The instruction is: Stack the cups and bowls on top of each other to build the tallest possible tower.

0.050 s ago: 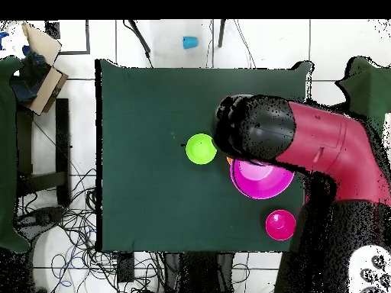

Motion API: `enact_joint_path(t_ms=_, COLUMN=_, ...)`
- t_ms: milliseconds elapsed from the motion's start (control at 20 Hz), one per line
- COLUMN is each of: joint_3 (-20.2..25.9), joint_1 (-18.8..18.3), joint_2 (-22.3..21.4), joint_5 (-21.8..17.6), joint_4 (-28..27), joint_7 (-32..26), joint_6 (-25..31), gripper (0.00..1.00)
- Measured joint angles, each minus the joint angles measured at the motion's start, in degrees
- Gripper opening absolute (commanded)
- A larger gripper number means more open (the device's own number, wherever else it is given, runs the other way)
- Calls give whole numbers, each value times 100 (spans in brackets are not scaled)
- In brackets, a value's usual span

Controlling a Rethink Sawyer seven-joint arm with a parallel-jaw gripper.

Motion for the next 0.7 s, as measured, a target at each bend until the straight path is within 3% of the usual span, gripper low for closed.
enact_joint_path(t_ms=700, joint_3=-75, joint_1=300, joint_2=0, joint_5=-699, joint_4=-1, joint_7=0, joint_6=-1, gripper=0)
